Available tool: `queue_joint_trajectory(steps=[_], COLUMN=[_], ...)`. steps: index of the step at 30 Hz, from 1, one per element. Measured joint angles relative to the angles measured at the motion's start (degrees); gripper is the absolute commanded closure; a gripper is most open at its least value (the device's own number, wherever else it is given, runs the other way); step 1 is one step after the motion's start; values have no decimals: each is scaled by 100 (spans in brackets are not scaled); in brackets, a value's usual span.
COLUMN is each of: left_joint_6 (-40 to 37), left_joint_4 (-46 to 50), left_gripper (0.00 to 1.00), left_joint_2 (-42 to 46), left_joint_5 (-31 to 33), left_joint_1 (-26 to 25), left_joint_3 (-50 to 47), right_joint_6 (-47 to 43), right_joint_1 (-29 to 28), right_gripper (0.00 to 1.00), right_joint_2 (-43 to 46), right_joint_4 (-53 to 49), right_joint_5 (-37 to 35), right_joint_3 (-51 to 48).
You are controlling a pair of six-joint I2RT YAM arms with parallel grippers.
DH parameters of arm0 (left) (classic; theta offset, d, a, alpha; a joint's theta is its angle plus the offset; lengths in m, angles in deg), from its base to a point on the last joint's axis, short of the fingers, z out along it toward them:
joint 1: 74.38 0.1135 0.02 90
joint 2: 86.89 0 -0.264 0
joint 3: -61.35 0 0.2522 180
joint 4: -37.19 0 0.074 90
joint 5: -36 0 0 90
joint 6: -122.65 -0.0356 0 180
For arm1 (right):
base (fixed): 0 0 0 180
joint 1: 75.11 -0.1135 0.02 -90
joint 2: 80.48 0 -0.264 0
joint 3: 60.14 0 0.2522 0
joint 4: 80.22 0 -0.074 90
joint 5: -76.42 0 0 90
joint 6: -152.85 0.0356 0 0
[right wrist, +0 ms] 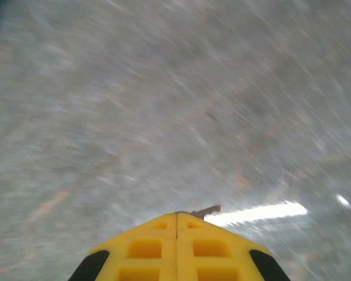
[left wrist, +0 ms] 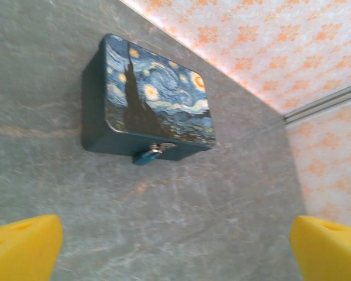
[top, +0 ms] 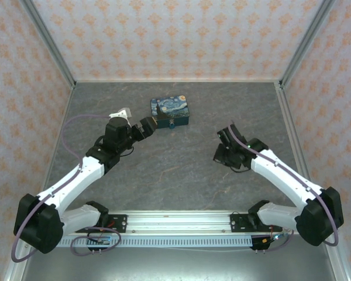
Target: Unlock a padlock with a key
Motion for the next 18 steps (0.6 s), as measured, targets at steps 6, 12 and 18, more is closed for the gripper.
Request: queue_joint_trajectory(steps=[6, 12, 18], left_joint_6=[1598, 3244, 4570], left_joint_4=[101, 20, -162], left_gripper=[9, 24, 29], left_joint_2=[-398, -809, -970], left_joint_5=[-581, -1145, -1384], left_joint_1=[0, -7, -229], left_joint_3=[367, 393, 398], right_joint_6=[-942, -1311, -1281], right_joint_1=[0, -2, -114], right_gripper=[100, 100, 100], right_joint_2=[-245, -667, -874], right_joint_4=[1054, 2059, 2896], right_joint_5=[693, 1451, 1814], right_joint_3=[706, 1012, 1010])
